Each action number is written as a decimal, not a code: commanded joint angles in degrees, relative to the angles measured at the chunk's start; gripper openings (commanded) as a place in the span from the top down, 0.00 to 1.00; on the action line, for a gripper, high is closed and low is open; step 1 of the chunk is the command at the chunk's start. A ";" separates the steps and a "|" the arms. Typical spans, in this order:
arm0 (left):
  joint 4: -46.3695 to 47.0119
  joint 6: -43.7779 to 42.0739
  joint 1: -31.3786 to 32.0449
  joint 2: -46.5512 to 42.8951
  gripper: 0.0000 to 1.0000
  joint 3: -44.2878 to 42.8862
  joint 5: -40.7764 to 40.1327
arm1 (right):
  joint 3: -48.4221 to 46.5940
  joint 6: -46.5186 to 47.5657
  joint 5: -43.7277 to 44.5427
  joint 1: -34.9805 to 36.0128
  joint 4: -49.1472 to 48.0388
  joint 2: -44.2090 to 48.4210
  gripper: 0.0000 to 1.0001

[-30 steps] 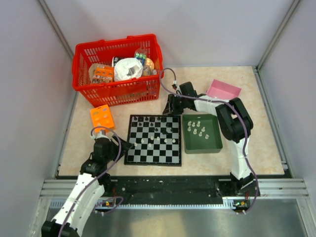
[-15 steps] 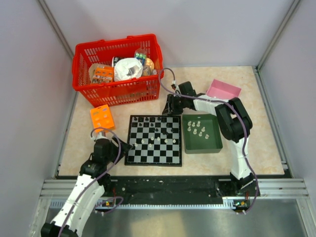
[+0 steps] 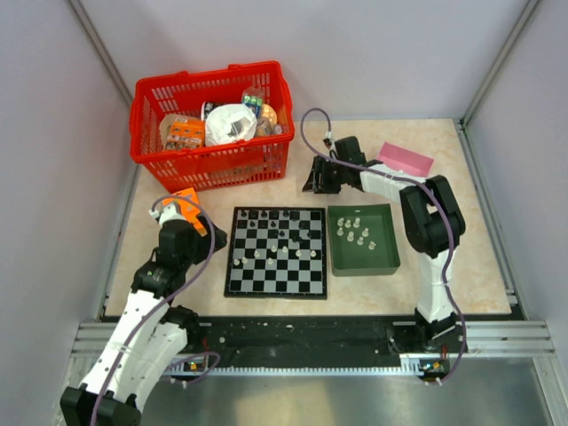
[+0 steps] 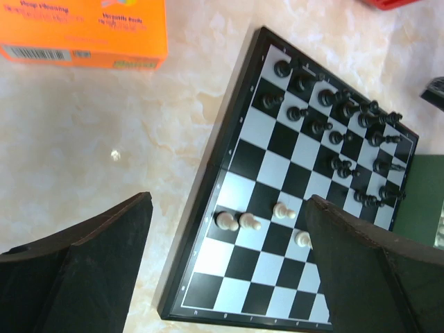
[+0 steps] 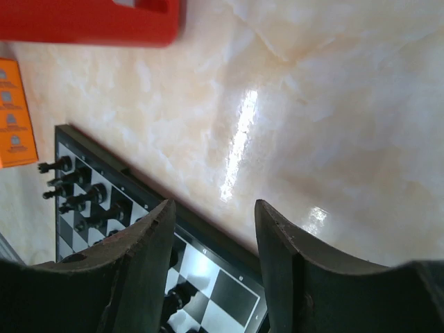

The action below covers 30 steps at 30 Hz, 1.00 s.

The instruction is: Set up the chess pieces on the board

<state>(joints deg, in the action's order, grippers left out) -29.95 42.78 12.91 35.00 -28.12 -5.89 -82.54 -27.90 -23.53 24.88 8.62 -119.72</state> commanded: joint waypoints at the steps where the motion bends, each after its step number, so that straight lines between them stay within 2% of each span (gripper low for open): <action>1: 1.57 -10.95 0.19 4.62 0.01 -6.85 -5.35 | 0.71 2.32 2.43 -0.19 -2.38 9.06 0.50; 3: -0.97 -12.64 0.19 7.52 0.01 -10.10 -8.16 | 2.82 2.67 3.75 -0.27 -2.38 11.43 0.50; 8: -3.71 -15.09 0.19 11.92 0.01 -16.96 -6.51 | 7.74 4.25 7.87 0.78 -1.16 18.02 0.50; 12: -6.25 -19.40 0.19 14.03 0.01 -20.21 -8.77 | 10.03 6.45 12.61 4.72 0.07 21.63 0.51; 18: -7.04 -24.24 0.19 15.44 0.01 -20.83 -16.25 | 9.16 8.30 21.24 11.06 2.45 20.85 0.56; 26: -8.10 -23.71 0.19 15.10 0.01 -20.92 -16.78 | 6.17 9.53 26.77 15.72 4.12 16.37 0.59; 30: -7.93 -23.63 0.19 13.87 0.01 -20.66 -17.83 | 4.85 10.32 26.08 16.25 5.00 15.05 0.60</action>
<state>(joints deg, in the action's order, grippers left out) -38.28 19.77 12.91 50.72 -47.16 -21.21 -74.43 -19.16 0.82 40.36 12.91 -103.24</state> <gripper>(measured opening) 0.987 0.405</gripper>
